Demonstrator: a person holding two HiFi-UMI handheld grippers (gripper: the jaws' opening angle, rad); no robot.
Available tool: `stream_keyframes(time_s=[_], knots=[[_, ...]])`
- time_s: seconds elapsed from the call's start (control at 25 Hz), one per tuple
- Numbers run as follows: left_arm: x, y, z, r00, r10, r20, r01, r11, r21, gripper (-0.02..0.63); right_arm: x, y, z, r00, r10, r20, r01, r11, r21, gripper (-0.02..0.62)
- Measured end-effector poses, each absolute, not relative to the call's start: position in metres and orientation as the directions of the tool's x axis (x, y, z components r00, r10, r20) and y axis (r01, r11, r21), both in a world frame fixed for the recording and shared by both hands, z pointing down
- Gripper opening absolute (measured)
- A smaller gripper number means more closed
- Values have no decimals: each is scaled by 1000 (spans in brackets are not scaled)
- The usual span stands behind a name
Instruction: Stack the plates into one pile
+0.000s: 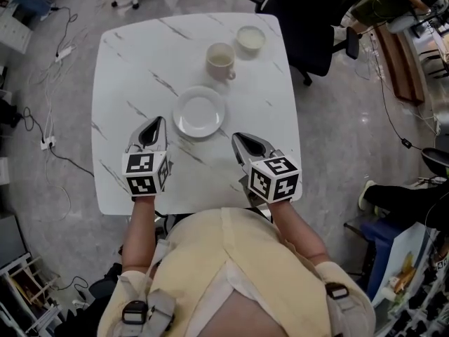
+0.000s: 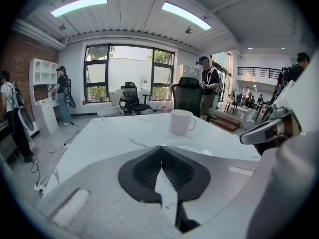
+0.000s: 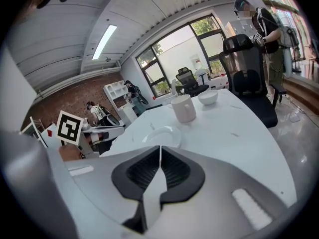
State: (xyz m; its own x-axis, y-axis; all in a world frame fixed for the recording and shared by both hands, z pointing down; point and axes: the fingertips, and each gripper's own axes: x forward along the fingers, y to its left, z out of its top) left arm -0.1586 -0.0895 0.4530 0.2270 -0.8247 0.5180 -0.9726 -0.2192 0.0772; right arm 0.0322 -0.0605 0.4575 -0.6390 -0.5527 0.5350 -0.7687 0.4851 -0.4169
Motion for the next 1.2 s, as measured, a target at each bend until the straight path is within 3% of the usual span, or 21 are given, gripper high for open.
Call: stream_keyframes(time_s=[0.48, 1.2], knots=[[-161, -56, 417, 229, -867, 442, -973, -199, 115, 2, 26, -61, 455, -655, -536, 533, -753, 523, -399, 9], [-153, -9, 438, 249, -840, 482, -958, -140, 251, 0, 18, -63, 451, -667, -529, 524, -738, 564, -370, 0]])
